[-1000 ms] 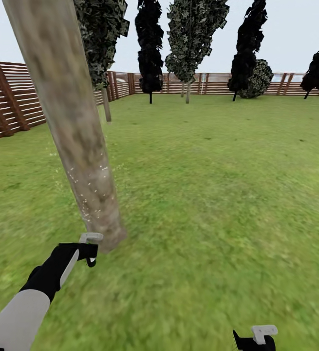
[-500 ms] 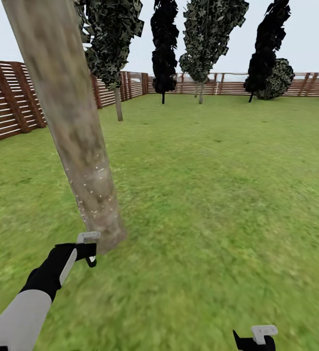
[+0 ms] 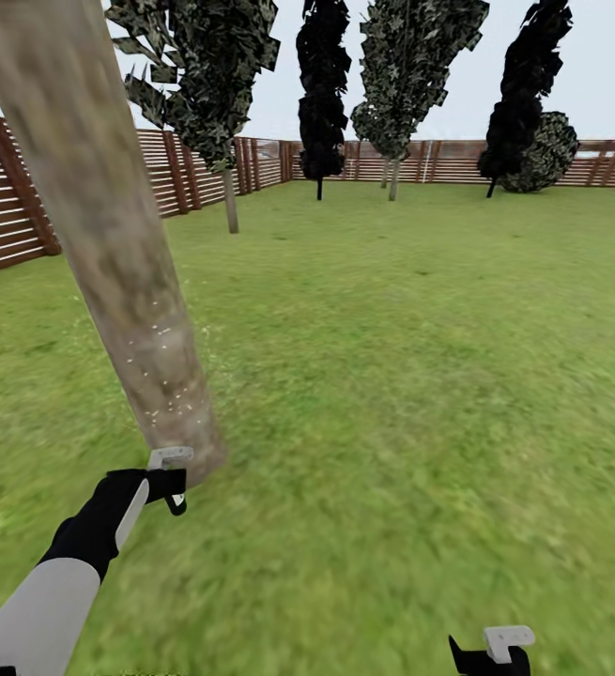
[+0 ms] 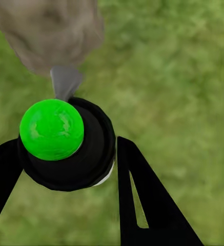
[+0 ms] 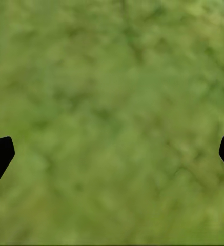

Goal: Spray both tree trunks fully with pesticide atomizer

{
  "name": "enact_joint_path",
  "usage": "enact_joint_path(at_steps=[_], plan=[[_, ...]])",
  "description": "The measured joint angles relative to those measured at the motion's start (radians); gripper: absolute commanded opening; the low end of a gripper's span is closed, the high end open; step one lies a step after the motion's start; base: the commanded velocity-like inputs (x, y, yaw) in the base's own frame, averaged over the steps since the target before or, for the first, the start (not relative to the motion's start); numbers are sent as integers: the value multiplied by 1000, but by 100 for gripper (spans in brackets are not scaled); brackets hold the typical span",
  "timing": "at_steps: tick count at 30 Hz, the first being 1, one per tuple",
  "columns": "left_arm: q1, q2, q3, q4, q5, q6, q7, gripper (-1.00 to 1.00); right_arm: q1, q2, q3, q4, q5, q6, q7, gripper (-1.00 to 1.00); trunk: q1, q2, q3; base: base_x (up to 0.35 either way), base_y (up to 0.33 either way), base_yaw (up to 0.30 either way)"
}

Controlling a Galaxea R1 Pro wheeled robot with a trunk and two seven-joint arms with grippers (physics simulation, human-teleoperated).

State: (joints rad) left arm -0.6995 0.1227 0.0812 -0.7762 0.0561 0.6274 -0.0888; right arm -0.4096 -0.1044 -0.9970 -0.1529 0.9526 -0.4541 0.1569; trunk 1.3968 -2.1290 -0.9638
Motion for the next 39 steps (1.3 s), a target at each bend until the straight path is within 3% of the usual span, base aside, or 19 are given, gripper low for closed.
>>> enact_joint_path(at_steps=[13,16,18,26,31,39], plan=[[0,1,1,23,-9,-1,5,-100,0,0,0,1,0,0,0,100,0,0,0,82,-269,276],[0,2,2,26,-4,-1,92,-100,0,0,0,1,0,0,0,100,0,0,0,89,-269,277],[0,0,2,26,2,-2,108,-100,0,0,0,1,0,0,0,100,0,0,0,89,-269,277],[0,0,1,26,6,-2,112,-100,0,0,0,1,0,0,1,100,0,0,0,89,-269,69],[0,-1,-1,27,7,-2,112,-100,0,18,0,0,0,0,1,100,0,0,0,89,-269,247],[0,-2,-1,27,7,-2,112,-100,0,18,0,-1,0,0,1,100,0,0,0,89,-269,214]])
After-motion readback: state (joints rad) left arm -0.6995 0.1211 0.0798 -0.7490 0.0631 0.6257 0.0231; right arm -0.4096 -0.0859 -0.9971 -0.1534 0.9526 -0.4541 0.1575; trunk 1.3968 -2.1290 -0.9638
